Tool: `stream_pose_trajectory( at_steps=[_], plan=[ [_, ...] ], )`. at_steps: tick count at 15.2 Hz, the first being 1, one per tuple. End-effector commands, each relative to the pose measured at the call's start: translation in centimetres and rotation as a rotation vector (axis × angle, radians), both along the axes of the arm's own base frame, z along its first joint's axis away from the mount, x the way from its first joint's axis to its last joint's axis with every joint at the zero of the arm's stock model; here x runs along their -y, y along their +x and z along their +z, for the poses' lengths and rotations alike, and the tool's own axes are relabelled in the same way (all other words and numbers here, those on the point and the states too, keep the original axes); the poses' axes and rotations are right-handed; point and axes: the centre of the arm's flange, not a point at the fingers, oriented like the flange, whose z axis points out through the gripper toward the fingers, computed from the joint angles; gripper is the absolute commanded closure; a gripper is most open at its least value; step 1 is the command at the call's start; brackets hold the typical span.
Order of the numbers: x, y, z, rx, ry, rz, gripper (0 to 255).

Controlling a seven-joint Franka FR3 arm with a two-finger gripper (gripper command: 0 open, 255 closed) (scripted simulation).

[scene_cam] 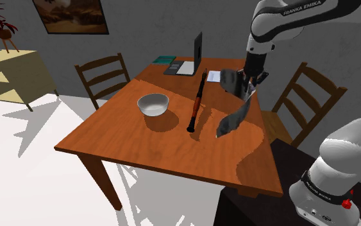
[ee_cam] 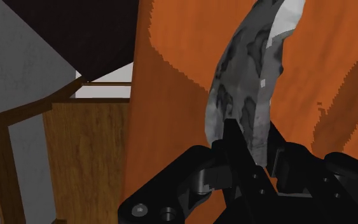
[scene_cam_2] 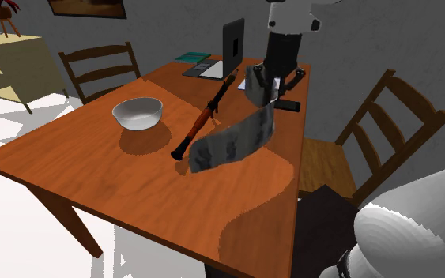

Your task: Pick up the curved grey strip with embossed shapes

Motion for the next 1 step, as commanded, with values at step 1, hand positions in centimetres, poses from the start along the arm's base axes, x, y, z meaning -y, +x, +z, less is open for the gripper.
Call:
stream_pose_trajectory(
  at_steps=[1],
  plan=[
    [0.04,0.03,0.35,0.0,0.0,0.0,255]
  ],
)
